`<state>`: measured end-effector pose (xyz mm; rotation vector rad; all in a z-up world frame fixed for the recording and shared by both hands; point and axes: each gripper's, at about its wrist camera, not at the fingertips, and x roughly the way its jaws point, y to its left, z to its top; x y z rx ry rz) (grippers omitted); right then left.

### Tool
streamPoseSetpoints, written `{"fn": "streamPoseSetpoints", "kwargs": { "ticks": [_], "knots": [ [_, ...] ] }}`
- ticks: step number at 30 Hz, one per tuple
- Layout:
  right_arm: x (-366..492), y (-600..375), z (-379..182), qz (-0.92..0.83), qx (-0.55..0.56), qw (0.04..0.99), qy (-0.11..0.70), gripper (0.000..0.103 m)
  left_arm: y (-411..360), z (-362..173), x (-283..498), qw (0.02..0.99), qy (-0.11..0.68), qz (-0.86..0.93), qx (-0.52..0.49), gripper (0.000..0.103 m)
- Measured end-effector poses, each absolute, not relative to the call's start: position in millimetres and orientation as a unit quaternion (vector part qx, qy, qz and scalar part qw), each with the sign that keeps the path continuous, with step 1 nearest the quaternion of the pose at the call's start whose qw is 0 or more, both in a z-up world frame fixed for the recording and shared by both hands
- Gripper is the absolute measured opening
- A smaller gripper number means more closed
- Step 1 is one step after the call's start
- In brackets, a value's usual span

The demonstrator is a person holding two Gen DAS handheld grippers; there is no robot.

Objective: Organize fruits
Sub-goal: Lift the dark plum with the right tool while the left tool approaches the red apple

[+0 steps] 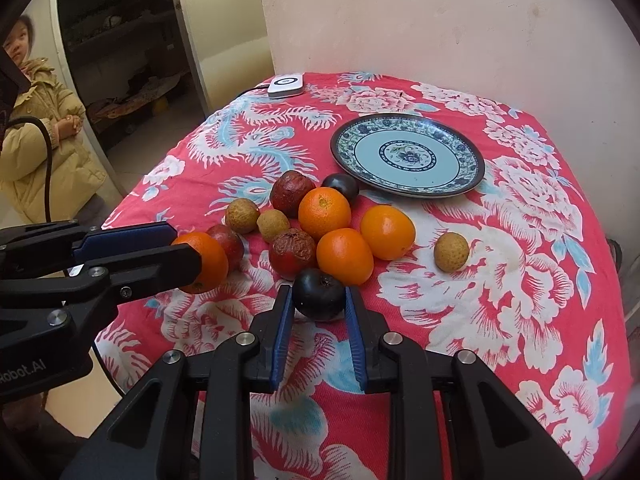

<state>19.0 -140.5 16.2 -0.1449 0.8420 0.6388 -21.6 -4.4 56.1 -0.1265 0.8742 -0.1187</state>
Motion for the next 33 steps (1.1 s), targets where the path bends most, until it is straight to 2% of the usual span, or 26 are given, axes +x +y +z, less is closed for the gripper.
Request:
{"fn": "streamPoseSetpoints", "kwargs": {
  "ticks": [18, 33],
  "knots": [
    [26, -158, 68, 0.308, -0.045, 0.882, 0.354, 0.027, -1, 82, -4, 0.908, 0.404, -0.072, -0.088, 0.026],
    [41, -175, 108, 0.303, -0.031, 0.897, 0.32, 0.027, -14, 124, 10, 0.927, 0.361, -0.074, -0.067, 0.026]
  ]
}}
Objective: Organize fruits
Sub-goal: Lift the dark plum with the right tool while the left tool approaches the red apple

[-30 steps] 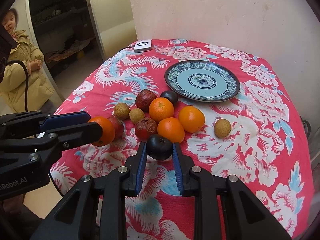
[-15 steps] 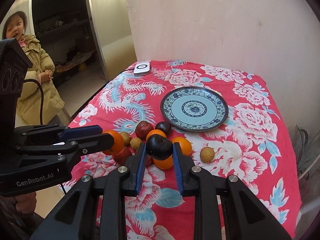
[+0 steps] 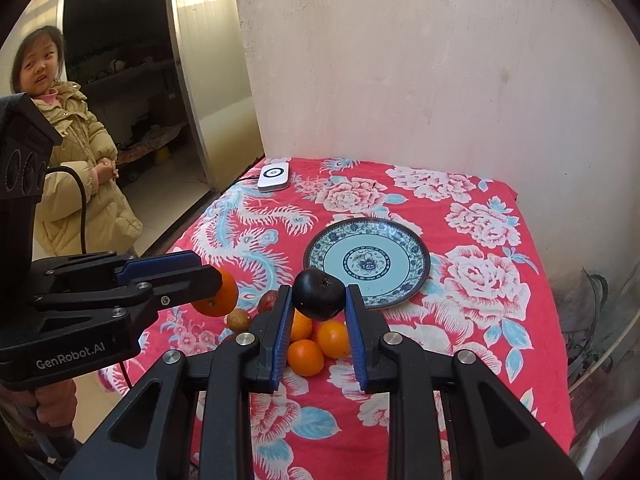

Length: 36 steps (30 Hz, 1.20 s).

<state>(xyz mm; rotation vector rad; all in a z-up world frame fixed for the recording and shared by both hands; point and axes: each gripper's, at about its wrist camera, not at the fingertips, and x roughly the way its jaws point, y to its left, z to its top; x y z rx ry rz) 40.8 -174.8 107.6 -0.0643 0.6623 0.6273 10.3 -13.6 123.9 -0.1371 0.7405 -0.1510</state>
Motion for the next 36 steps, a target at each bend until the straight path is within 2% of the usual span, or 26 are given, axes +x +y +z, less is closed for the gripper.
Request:
{"fn": "streamPoseSetpoints", "kwargs": {
  "ticks": [5, 12, 27, 36],
  "knots": [
    [49, -178, 120, 0.3, -0.032, 0.902, 0.308, 0.027, -19, 136, 23, 0.933, 0.35, -0.069, -0.058, 0.021],
    [70, -177, 126, 0.298, -0.032, 0.905, 0.304, 0.027, -23, 150, 46, 0.939, 0.332, -0.063, -0.054, 0.021],
    [72, -180, 77, 0.289, -0.016, 0.89, 0.353, 0.027, -2, 108, 51, 0.917, 0.388, -0.051, -0.078, 0.021],
    [49, -189, 86, 0.296, -0.007, 0.893, 0.338, 0.027, -3, 102, 25, 0.916, 0.391, -0.046, -0.071, 0.022]
  ]
}}
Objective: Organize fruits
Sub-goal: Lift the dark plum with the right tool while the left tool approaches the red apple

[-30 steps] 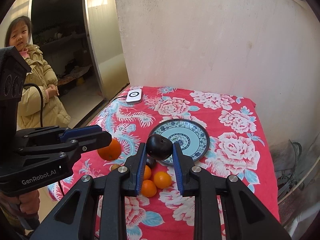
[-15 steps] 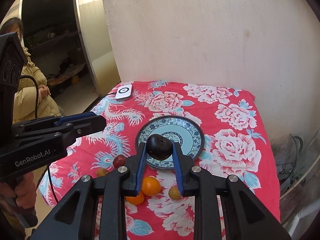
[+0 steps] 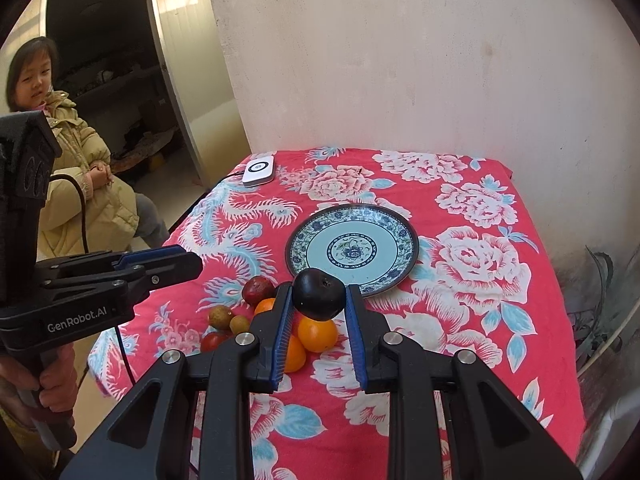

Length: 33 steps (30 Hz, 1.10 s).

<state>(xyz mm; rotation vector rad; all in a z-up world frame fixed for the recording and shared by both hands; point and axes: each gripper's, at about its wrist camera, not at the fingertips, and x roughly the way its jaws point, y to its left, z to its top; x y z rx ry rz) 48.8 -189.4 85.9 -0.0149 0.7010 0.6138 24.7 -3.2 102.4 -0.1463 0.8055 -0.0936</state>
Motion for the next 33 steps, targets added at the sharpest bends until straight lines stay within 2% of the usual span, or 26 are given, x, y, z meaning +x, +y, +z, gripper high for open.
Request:
{"fn": "streamPoseSetpoints", "kwargs": {
  "ticks": [4, 8, 33],
  "knots": [
    [48, -192, 89, 0.291, -0.007, 0.896, 0.335, 0.027, -6, 102, 24, 0.915, 0.394, -0.045, -0.066, 0.023],
    [48, -194, 88, 0.288, -0.003, 0.896, 0.339, 0.027, -7, 98, 23, 0.912, 0.404, -0.044, -0.062, 0.032],
    [52, -197, 82, 0.28, -0.001, 0.894, 0.35, 0.027, -9, 34, 21, 0.87, 0.487, -0.02, -0.071, 0.035]
  ]
}}
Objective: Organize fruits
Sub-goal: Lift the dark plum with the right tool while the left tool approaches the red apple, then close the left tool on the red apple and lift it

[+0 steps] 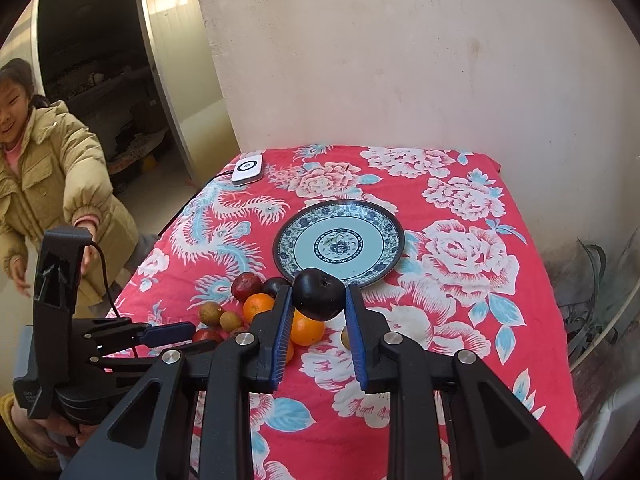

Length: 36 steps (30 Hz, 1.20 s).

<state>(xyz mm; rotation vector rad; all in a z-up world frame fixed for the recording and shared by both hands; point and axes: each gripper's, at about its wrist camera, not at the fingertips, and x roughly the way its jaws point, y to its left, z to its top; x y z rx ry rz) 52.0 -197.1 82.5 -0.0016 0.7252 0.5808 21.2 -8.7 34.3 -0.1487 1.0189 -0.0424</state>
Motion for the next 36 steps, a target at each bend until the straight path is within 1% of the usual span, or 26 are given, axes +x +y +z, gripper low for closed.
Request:
{"fn": "streamPoseSetpoints", "kwargs": {
  "ticks": [13, 14, 15, 18, 22, 36],
  "knots": [
    [57, -197, 79, 0.275, -0.001, 0.894, 0.353, 0.027, -6, 21, 28, 0.865, 0.496, -0.015, -0.074, 0.035],
    [57, -197, 78, 0.274, 0.0, 0.894, 0.354, 0.027, -7, 20, 28, 0.864, 0.497, -0.017, -0.074, 0.035],
    [58, -197, 78, 0.273, 0.002, 0.894, 0.355, 0.027, -7, 20, 28, 0.865, 0.496, -0.018, -0.074, 0.032],
    [60, -199, 77, 0.271, 0.004, 0.894, 0.356, 0.027, -9, 22, 26, 0.869, 0.491, -0.016, -0.069, 0.032],
    [59, -201, 76, 0.27, 0.006, 0.895, 0.355, 0.027, -11, 33, 21, 0.877, 0.476, -0.017, -0.069, 0.032],
    [51, -199, 85, 0.283, 0.0, 0.898, 0.337, 0.027, -29, 97, 9, 0.913, 0.402, -0.029, -0.065, 0.032]
  ]
}}
